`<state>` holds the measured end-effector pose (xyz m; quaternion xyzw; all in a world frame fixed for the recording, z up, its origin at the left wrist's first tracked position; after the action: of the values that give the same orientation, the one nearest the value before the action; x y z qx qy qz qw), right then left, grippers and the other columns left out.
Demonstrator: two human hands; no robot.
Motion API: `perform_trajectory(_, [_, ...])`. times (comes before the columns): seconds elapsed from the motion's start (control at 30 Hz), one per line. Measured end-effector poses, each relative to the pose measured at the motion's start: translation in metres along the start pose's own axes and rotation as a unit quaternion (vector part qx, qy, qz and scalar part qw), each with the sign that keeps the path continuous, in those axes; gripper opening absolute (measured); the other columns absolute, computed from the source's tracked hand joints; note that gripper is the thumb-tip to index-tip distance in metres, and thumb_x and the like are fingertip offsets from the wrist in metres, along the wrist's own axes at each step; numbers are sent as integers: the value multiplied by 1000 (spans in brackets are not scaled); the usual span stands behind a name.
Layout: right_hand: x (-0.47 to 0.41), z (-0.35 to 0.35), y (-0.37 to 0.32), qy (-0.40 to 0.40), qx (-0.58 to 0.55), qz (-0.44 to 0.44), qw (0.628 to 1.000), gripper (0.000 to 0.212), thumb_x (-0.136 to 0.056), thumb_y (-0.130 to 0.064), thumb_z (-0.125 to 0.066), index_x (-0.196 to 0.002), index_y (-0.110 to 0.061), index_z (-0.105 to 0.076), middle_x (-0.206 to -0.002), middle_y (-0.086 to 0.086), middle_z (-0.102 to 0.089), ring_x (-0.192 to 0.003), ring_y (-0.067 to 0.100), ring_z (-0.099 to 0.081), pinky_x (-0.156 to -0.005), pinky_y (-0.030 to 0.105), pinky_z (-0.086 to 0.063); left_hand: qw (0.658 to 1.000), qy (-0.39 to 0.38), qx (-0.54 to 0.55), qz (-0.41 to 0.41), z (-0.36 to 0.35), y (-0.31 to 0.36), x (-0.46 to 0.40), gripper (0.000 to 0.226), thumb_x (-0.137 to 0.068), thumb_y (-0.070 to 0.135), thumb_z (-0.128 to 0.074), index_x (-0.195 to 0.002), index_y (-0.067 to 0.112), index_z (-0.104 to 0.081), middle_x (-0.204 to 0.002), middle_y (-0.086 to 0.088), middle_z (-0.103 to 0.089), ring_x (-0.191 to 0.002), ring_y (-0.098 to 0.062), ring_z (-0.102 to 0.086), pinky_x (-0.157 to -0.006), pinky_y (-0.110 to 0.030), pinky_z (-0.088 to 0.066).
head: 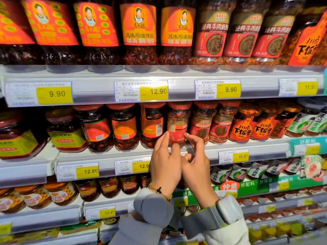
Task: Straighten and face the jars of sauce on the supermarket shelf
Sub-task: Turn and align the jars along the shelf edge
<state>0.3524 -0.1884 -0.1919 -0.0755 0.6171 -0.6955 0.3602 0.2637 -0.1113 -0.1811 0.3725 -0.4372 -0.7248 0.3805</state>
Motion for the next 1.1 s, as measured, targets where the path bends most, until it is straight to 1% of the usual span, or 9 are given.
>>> perform_trajectory(0.1, [-5, 4, 2, 0, 0, 8, 1000, 53, -78, -9, -61, -116, -39, -39, -75, -30, -59, -57, -4, -53, -59, 14, -41, 999, 24, -20, -33, 2, 10, 8, 47, -92, 23, -41, -139, 25, -37, -145, 11, -35, -131, -7, -34, -106, -24, -27])
perform_trajectory(0.23, [-12, -11, 1, -55, 23, -3, 998, 65, -79, -17, -61, -135, -30, -29, -66, -10, -58, -59, -5, -53, -54, 16, -37, 1000, 28, -4, -5, 0, 4, 6, 47, -93, 24, -41, -139, 24, -36, -145, 7, -35, -131, -10, -35, -107, -28, -30])
perform_trajectory(0.33, [-12, -8, 4, -30, -21, -14, 999, 58, -76, -5, -59, -124, -33, -39, -87, 13, -65, -48, 4, -46, -54, 21, -38, 1000, 21, 9, 14, 0, -3, 2, 48, -92, 24, -42, -140, 24, -36, -145, 5, -38, -131, -12, -37, -107, -29, -31])
perform_trajectory(0.4, [-10, -5, 5, -12, -44, -11, 999, 54, -75, -3, -58, -113, -38, -42, -87, 6, -65, -44, 6, -44, -54, 28, -38, 1000, 17, 6, 12, 0, -3, 0, 48, -92, 25, -42, -140, 26, -36, -146, 6, -38, -131, -12, -37, -106, -28, -30])
perform_trajectory(0.5, [-6, -4, 7, -20, -46, 10, 999, 52, -77, -4, -59, -111, -39, -41, -84, -32, -63, -44, 4, -44, -55, 30, -40, 1000, -1, -9, 8, -6, -2, 1, 49, -93, 29, -39, -142, 28, -31, -148, 11, -31, -133, -9, -31, -105, -25, -27])
perform_trajectory(0.63, [-11, -2, 8, -35, -39, 12, 999, 59, -81, -6, -58, -126, -35, -34, -126, -25, -45, -58, -3, -54, -57, 12, -40, 999, 49, -5, -19, -5, 4, 8, 45, -93, 19, -42, -138, 23, -39, -136, 9, -37, -125, -10, -38, -103, -26, -30])
perform_trajectory(0.8, [-15, -11, 10, -57, -24, -7, 998, 61, -81, -8, -58, -133, -29, -31, -87, -44, -53, -53, -2, -49, -61, 22, -41, 998, 55, 4, 2, -4, 0, 8, 45, -94, 19, -39, -138, 24, -37, -141, 7, -39, -127, -11, -39, -103, -26, -31])
perform_trajectory(1.0, [-8, -5, 9, -19, -52, 11, 998, 56, -76, 2, -55, -116, -35, -40, -82, -46, -55, -46, 6, -43, -57, 38, -44, 998, 59, 2, 11, -2, -2, 8, 47, -93, 15, -38, -138, 28, -38, -142, 11, -40, -129, -8, -36, -103, -23, -28])
perform_trajectory(1.1, [-8, -5, 8, -23, -50, 12, 998, 59, -78, -1, -55, -118, -40, -36, -92, -44, -55, -62, 4, -54, -71, 40, -49, 997, 77, 5, 6, 0, 0, 11, 47, -91, 12, -39, -136, 25, -41, -141, 10, -40, -129, -7, -34, -107, -24, -26])
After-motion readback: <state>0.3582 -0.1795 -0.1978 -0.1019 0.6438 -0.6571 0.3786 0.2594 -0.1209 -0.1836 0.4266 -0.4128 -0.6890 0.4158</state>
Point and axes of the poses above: each hand's wrist, its own x-axis away from the middle knuckle, its own z-axis out of the back of the hand, y = z × x, the point moved 9 cm from there along -x, towards the middle knuckle
